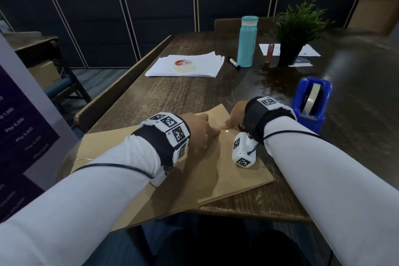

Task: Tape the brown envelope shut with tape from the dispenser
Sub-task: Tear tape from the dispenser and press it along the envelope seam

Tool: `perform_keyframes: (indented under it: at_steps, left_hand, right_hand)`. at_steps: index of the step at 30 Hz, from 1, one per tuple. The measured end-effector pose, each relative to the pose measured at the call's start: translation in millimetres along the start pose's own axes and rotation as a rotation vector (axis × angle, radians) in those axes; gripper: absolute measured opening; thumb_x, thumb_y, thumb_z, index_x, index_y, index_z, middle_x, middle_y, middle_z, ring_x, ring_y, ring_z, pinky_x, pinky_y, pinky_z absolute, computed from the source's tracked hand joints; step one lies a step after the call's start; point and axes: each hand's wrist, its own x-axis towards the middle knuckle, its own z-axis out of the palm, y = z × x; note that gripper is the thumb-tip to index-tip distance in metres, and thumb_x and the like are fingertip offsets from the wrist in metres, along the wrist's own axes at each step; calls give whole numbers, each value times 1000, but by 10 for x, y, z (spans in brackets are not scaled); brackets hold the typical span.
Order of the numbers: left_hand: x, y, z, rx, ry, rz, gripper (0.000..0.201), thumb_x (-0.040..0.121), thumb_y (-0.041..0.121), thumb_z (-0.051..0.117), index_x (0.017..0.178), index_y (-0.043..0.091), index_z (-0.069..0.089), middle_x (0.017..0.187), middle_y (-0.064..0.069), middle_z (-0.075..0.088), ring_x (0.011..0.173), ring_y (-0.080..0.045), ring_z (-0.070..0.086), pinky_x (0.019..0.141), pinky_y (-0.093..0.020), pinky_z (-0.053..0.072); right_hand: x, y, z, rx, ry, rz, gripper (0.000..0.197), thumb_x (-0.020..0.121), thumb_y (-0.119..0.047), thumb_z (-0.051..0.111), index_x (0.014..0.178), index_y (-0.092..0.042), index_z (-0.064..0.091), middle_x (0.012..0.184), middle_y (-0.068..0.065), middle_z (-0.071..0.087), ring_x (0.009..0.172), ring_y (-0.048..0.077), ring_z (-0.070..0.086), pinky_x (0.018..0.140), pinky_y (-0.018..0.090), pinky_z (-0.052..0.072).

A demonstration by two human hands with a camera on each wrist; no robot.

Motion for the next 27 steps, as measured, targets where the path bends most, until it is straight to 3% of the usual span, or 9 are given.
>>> perform_keyframes:
  at_steps: [1, 5, 7, 10, 12, 15, 17, 24, 27]
  left_hand:
    - [4, -11, 0, -9, 3, 3, 61, 91, 28, 53, 145, 45, 29, 134, 0, 39, 114, -26, 50, 78, -30, 39]
    - [43, -24, -7, -19, 3, 15, 59, 91, 30, 53, 145, 44, 31, 131, 0, 40, 115, -26, 50, 81, -31, 41]
    - [55, -22, -8, -16, 3, 18, 59, 92, 31, 53, 144, 44, 32, 129, 0, 40, 112, -26, 51, 81, -32, 42]
    - [48, -26, 3, -21, 10, 10, 58, 91, 32, 53, 143, 47, 32, 129, 1, 39, 110, -26, 52, 86, -36, 46]
    - [40, -27, 15, -26, 16, 6, 58, 91, 32, 53, 143, 48, 32, 131, 2, 39, 110, -26, 52, 88, -36, 47]
    - [48, -37, 25, -48, 26, 15, 59, 89, 31, 53, 142, 48, 34, 131, 3, 40, 110, -24, 53, 89, -35, 47]
    - [54, -54, 30, -77, 34, 19, 58, 89, 29, 53, 142, 47, 36, 133, 6, 39, 111, -22, 53, 87, -32, 46]
    - [34, -81, 36, -93, 40, 19, 57, 89, 30, 49, 141, 48, 35, 128, 4, 40, 110, -22, 53, 78, -28, 39]
    - [58, -76, 5, -95, 18, 28, 58, 89, 27, 52, 142, 46, 36, 132, 4, 38, 115, -21, 51, 82, -27, 39]
  right_hand:
    - [53, -6, -2, -48, -9, -12, 72, 26, -84, 59, 58, -20, 52, 69, 4, 64, 81, 29, 65, 90, 46, 51]
    - [-148, -48, -35, -69, -11, -57, 60, 66, -73, 60, 56, -16, 46, 58, 4, 54, 70, 27, 56, 96, 47, 47]
    - [-444, -57, -61, -48, -14, -49, 53, 79, -64, 58, 60, -16, 44, 59, 2, 49, 62, 24, 49, 98, 41, 45]
    - [-633, -9, -87, -8, -36, -70, 40, 93, -50, 51, 71, -18, 43, 49, -2, 49, 56, 15, 39, 87, 34, 39]
    - [-658, 13, -88, -6, -41, -91, 40, 95, -48, 48, 68, -19, 41, 41, -4, 50, 55, 14, 39, 82, 33, 41]
    - [-607, 23, -69, 108, -21, -87, 36, 95, -36, 55, 66, -17, 45, 63, 0, 48, 55, 15, 42, 60, 27, 39]
    - [-593, 24, -59, 159, 0, -68, 35, 95, -31, 55, 66, -14, 47, 65, 3, 48, 55, 16, 43, 55, 26, 36]
    - [-563, -31, -14, 154, -57, -53, 43, 85, -42, 67, 63, -12, 47, 43, 0, 51, 51, 18, 43, 67, 31, 40]
    - [-649, -34, -28, 153, -33, -62, 35, 90, -36, 62, 71, -11, 47, 59, 3, 47, 53, 17, 40, 68, 30, 40]
